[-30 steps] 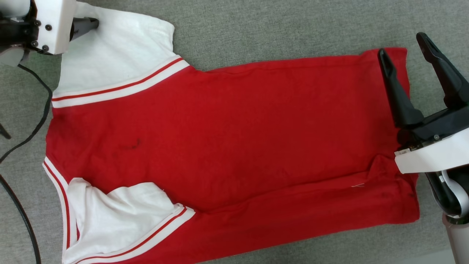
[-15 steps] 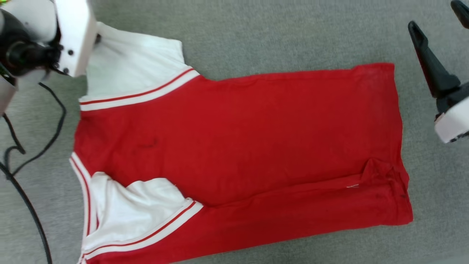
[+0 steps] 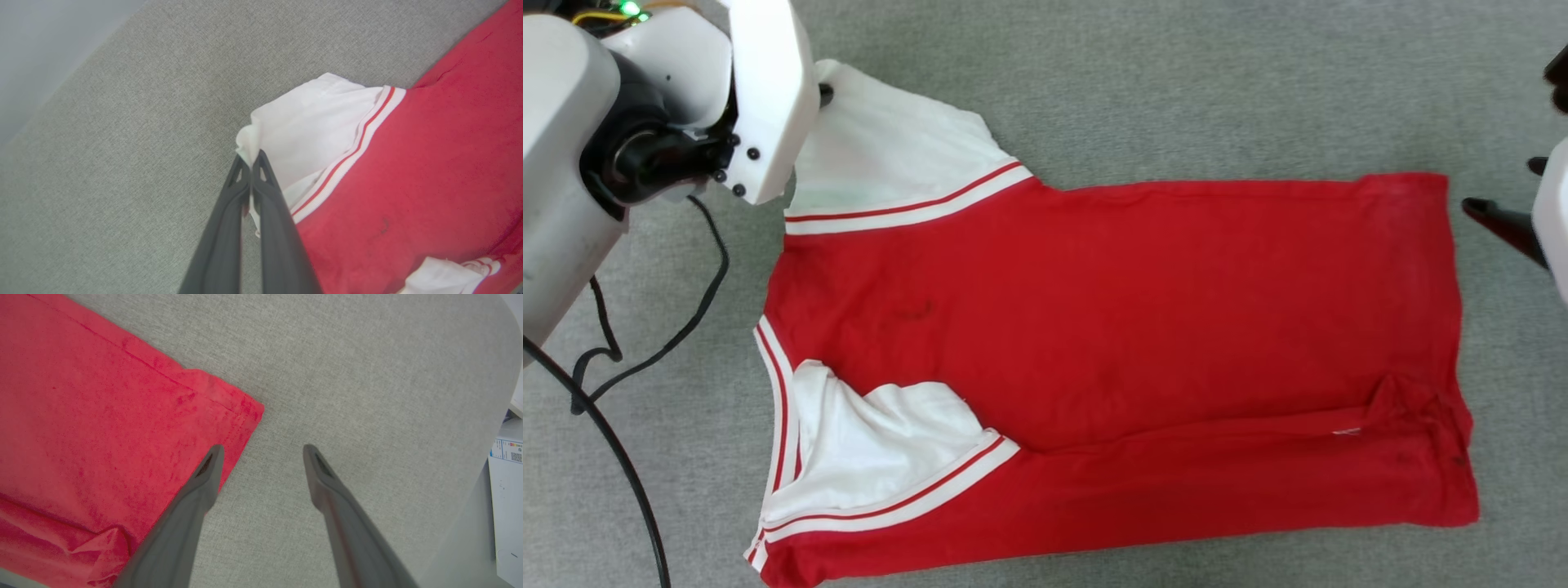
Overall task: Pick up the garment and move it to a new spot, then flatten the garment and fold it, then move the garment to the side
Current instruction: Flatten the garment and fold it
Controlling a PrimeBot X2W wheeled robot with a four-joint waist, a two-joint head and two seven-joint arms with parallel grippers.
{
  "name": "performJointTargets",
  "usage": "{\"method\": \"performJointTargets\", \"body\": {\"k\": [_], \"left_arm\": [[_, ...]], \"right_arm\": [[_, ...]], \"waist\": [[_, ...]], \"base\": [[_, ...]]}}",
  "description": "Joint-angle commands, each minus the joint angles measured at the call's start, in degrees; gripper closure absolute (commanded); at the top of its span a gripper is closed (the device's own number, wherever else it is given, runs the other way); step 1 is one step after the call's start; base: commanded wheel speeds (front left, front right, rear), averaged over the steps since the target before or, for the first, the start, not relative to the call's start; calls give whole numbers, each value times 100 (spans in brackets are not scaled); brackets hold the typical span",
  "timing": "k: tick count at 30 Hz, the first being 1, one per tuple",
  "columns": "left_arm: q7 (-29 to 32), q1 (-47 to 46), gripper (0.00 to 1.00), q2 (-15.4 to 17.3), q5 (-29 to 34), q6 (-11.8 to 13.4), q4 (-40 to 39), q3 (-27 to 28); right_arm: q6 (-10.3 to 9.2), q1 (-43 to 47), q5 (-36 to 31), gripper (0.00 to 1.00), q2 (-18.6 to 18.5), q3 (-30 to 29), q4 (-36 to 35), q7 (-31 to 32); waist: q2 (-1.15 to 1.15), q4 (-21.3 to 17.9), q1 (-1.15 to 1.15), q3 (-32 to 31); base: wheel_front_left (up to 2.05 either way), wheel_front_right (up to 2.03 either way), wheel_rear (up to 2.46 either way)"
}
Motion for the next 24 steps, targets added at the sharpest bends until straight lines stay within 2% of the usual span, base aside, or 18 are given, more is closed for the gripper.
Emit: {"method": "performJointTargets", "body": {"k": [1,6,11,16,17,18,19,24], "left_arm": [[-45,-52,100,-33,-32,-3,-41,11],[-119,-157,100,-47,8,-6,-187,-34],[-168,-229,100,-41,52,-5,-315,-97],[-225,-217,100,31,39,-6,-412,-164],[-245,-197,100,44,32,-6,-423,-180],[-291,-169,100,62,20,-6,-449,-189],[-334,-135,100,90,10,-6,-464,-195],[-634,113,100,257,-88,-7,-606,-252]], "right_arm": [[-3,-134,97,0,54,23,186,165],[-3,-321,14,0,331,176,729,353],[-3,-198,-147,0,582,636,1179,177],[-2,-13,92,0,759,1023,1577,-27],[-2,-19,102,23,734,1084,1615,-91],[-2,-62,111,97,715,1105,1648,-195],[-3,-109,146,100,713,1090,1697,-292],[-3,-288,323,100,617,995,1738,-1009]], "waist": [[0,77,0,72],[0,200,0,202],[0,277,0,313],[0,278,0,352],[0,274,0,336],[0,265,0,310],[0,252,0,266],[0,249,0,-117]], "base": [[0,0,0],[0,0,0],[0,0,0],[0,0,0],[0,0,0],[0,0,0],[0,0,0],[0,0,0]]}}
